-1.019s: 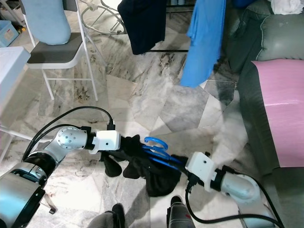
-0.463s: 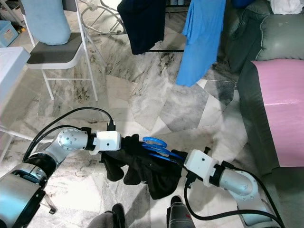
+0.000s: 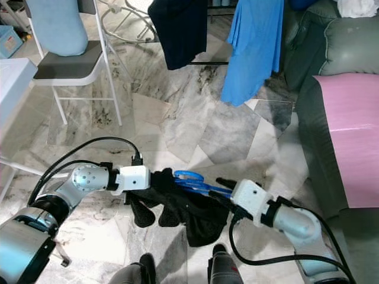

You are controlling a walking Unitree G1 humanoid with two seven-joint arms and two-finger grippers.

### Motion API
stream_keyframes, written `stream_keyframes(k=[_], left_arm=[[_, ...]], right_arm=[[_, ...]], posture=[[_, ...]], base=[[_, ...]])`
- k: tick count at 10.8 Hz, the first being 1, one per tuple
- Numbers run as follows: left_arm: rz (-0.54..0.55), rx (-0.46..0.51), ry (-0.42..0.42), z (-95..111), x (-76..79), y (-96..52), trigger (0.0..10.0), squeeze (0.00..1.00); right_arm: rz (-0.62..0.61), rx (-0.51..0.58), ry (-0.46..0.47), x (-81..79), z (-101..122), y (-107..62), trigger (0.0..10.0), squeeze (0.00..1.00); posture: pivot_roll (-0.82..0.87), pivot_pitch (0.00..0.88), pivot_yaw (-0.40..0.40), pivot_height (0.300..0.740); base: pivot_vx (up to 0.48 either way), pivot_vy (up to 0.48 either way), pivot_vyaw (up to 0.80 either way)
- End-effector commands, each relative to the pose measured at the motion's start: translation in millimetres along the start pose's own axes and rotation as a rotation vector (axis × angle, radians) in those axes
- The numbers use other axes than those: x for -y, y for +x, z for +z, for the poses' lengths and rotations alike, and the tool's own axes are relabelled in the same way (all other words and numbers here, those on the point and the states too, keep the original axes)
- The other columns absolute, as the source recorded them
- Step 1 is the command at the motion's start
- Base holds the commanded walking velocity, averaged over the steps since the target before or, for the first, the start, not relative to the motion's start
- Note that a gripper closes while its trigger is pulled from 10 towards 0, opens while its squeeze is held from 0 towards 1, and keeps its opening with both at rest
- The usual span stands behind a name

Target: Hang hanger

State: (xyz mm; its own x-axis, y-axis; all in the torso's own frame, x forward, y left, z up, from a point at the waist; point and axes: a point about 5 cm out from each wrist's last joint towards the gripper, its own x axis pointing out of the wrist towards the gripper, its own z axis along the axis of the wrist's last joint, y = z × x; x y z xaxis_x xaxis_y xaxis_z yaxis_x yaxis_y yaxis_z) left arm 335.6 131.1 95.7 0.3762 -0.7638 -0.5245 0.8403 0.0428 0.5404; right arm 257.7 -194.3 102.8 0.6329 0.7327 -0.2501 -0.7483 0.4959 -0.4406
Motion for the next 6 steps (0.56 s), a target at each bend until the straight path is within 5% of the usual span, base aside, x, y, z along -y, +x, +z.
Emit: stream_keyframes(k=[1,6], left_arm=[[0.05,-0.047,-0.038,-13,-0.7,-11.9,0.0,0.0],[0.158,-0.159,-0.07,-34,-0.8,-30.4,0.0,0.0]], right_arm=[[0.02,-0.025,-0.007,-1.9,-1,-4.9,10.0,1.0],[-0.249,-0.05,-0.058,28.6,1,-12.9,10.0,1.0]], posture=[[-0.25,0.282,0.125,0.74],[-0.25,0.282,0.116,0.74]], base=[[0.0,0.0,0.0],[0.0,0.0,0.0]])
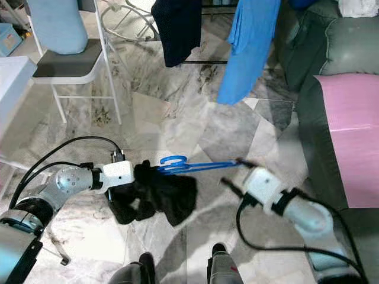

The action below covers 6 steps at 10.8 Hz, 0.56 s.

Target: Hang hanger

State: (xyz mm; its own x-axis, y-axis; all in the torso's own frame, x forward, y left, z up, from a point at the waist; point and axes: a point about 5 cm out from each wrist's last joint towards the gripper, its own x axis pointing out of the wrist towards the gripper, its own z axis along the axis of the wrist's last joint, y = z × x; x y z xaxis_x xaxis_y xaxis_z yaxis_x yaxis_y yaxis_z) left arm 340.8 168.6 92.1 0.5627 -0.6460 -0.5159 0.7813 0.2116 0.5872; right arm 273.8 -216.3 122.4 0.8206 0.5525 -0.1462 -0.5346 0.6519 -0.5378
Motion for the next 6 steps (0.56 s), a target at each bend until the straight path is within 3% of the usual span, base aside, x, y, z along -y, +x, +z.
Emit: stream_keyframes(k=[1,2,3,5,6], left_arm=[[0.095,-0.016,-0.038,-4,-9.5,-5.6,0.0,0.0],[0.166,0.027,-0.082,2,-19.7,-6.2,0.0,0.0],[0.217,0.026,-0.072,4,-25.5,-6.3,0.0,0.0],[0.347,0.065,-0.134,11,-35.6,-4.3,0.0,0.0],[0.36,0.12,-0.198,16,-35.4,-0.7,0.0,0.0]], right_arm=[[-0.113,-0.039,0.061,1.6,-6,0.3,10.0,1.0],[-0.125,-0.028,0.184,-11.7,-8,2.6,10.0,1.0],[-0.143,-0.03,0.232,-19.7,-11,2.7,10.0,1.0],[-0.266,-0.039,0.324,-27.2,-15,2.2,10.0,1.0],[-0.331,-0.024,0.46,-33.3,-18,2.4,10.0,1.0]], posture=[[-0.25,0.28,0.116,0.74],[-0.24,0.282,0.118,0.74],[-0.24,0.281,0.117,0.74],[-0.24,0.282,0.119,0.74],[-0.25,0.282,0.112,0.74]], base=[[0.0,0.0,0.0],[0.0,0.0,0.0],[0.0,0.0,0.0],[0.0,0.0,0.0],[0.0,0.0,0.0]])
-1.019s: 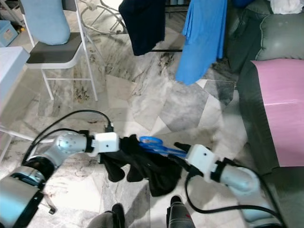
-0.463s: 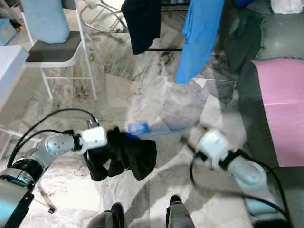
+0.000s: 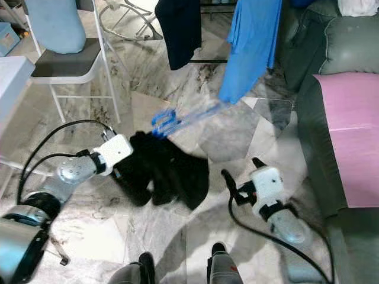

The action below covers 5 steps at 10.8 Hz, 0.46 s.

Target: Hang hanger

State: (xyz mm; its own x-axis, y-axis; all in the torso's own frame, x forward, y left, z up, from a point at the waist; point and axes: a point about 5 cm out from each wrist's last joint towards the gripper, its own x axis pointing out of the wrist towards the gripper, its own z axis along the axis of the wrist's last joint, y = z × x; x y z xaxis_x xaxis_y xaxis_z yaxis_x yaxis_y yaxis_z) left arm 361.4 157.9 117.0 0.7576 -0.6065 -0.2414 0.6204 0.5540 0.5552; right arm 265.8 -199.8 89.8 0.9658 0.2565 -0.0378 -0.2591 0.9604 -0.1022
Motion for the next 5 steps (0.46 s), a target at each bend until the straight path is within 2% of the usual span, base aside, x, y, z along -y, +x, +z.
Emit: stream_keyframes(k=[1,2,3,4,5], left_arm=[[-0.032,0.09,-0.084,10,-0.7,2.6,0.0,0.0],[-0.079,0.169,-0.146,20,1.7,6.7,0.0,0.0],[-0.124,0.245,-0.161,32,2.9,10.0,0.0,0.0],[-0.19,0.309,-0.153,43,7.4,13.8,0.0,0.0],[-0.239,0.348,-0.146,50,10.0,15.1,0.0,0.0]], right_arm=[[-0.071,-0.031,0.144,0.1,-11,-3.9,10.0,0.0],[-0.124,-0.077,0.193,1.4,-18,-0.3,10.0,0.0],[-0.184,-0.093,0.24,2.5,-23,3.8,10.0,0.0],[-0.141,-0.097,0.261,2.4,-23,6.0,10.0,1.0],[-0.19,-0.088,0.203,8.1,-22,6.2,10.0,1.0]], posture=[[-0.24,0.281,0.105,0.74],[-0.24,0.279,0.098,0.74],[-0.23,0.278,0.097,0.74],[-0.23,0.275,0.095,0.74],[-0.23,0.275,0.096,0.74]], base=[[0.0,0.0,0.0],[0.0,0.0,0.0],[0.0,0.0,0.0],[0.0,0.0,0.0],[0.0,0.0,0.0]])
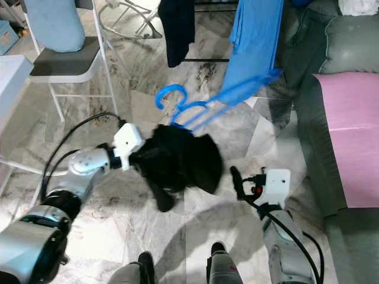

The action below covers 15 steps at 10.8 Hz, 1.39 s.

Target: Hang hanger

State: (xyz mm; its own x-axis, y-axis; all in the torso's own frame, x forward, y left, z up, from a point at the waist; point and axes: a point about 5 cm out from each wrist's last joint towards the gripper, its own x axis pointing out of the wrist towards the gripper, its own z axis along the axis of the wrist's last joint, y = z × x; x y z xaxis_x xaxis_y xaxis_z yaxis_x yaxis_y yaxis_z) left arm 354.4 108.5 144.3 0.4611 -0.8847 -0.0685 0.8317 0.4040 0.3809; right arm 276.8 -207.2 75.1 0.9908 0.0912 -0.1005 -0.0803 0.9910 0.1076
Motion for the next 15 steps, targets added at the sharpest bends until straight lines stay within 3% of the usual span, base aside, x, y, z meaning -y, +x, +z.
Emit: stream_keyframes(k=[1,3,7,11,15], left_arm=[[-0.068,0.035,0.042,9,-1.0,0.0,0.0,0.0],[-0.154,0.0,0.116,10,3.4,0.5,0.0,0.0],[-0.267,-0.047,0.246,6,18.2,6.7,0.0,0.0],[-0.202,0.106,0.313,33,14.0,21.6,0.0,0.0],[-0.199,0.266,0.325,65,5.3,29.5,0.0,0.0]], right_arm=[[0.02,-0.001,0.034,1.2,0,-3.3,10.0,0.8],[0.07,0.062,0.084,2.6,13,-5.8,10.0,0.0],[0.171,0.097,0.102,-10.3,23,-10.6,10.0,0.0],[0.284,0.049,0.14,-30.7,13,-16.0,10.0,0.0],[0.279,0.021,0.131,-27.0,7,-16.8,10.0,0.0]], posture=[[-0.23,0.275,0.097,0.74],[-0.24,0.277,0.103,0.74],[-0.27,0.288,0.113,0.74],[-0.25,0.294,0.122,0.74],[-0.25,0.29,0.125,0.74]], base=[[0.0,0.0,0.0],[0.0,0.0,0.0],[0.0,0.0,0.0],[0.0,0.0,0.0],[0.0,0.0,0.0]])
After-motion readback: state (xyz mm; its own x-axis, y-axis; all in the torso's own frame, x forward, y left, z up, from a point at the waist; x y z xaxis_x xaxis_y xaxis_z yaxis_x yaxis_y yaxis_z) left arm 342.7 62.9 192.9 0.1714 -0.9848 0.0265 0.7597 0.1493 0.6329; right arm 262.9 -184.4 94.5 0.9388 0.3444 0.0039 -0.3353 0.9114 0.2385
